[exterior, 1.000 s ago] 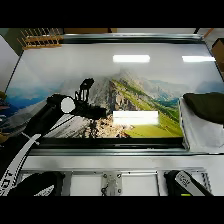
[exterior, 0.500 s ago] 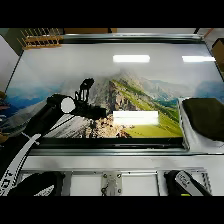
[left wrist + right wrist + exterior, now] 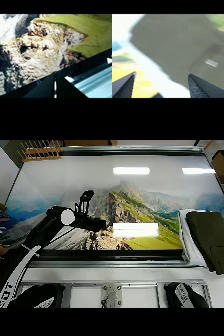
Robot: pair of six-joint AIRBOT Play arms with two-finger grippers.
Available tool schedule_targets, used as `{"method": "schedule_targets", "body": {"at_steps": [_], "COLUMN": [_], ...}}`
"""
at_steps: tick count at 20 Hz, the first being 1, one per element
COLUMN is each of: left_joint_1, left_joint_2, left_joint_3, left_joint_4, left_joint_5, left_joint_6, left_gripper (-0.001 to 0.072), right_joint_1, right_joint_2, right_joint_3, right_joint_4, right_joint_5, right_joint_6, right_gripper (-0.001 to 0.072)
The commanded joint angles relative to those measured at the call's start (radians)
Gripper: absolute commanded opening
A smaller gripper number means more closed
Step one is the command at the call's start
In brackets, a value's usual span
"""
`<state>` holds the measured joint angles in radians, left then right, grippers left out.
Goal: Fold the clothes and pants, and hang the long-sleeved shirts on hangers.
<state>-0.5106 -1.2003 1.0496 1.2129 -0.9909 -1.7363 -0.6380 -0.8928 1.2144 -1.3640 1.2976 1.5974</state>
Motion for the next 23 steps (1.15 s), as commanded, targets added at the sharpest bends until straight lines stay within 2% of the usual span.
{"method": "schedule_targets", "body": {"at_steps": [1,4,5,6,7,8,23], "left_joint_1": [0.001,0.001,0.001,0.001,0.001,0.001,0.001], "left_joint_2": [-0.001,-0.001,-0.001,-0.001,-0.001,-0.001,-0.001], "left_joint_3": [0.000,0.000,0.000,0.000,0.000,0.000,0.000], "left_joint_4": [-0.001,-0.002,-0.002,-0.002,-0.003,-0.003,-0.003], "left_joint_5": [0.001,0.000,0.000,0.000,0.000,0.000,0.000], "left_joint_6": [0.001,0.001,0.001,0.001,0.001,0.001,0.001], "left_gripper": [0.0020,0.0020,0.0020,0.0020,0.0020,0.0020,0.0020], "right_joint_1": [0.171,0.359,0.403,0.441,0.471,0.492,0.513], "right_joint_2": [0.035,0.016,0.008,-0.003,-0.012,-0.018,-0.026], "right_joint_3": [-0.020,-0.048,-0.053,-0.054,-0.054,-0.054,-0.054], "right_joint_4": [0.313,0.305,0.302,0.303,0.303,0.303,0.307], "right_joint_5": [-0.044,-0.042,-0.041,-0.041,-0.041,-0.041,-0.041], "right_joint_6": [-0.145,-0.162,-0.162,-0.162,-0.162,-0.161,-0.161], "right_gripper": [0.0716,0.0712,0.0673,0.0443,0.0134,0.0041,0.0037]}}
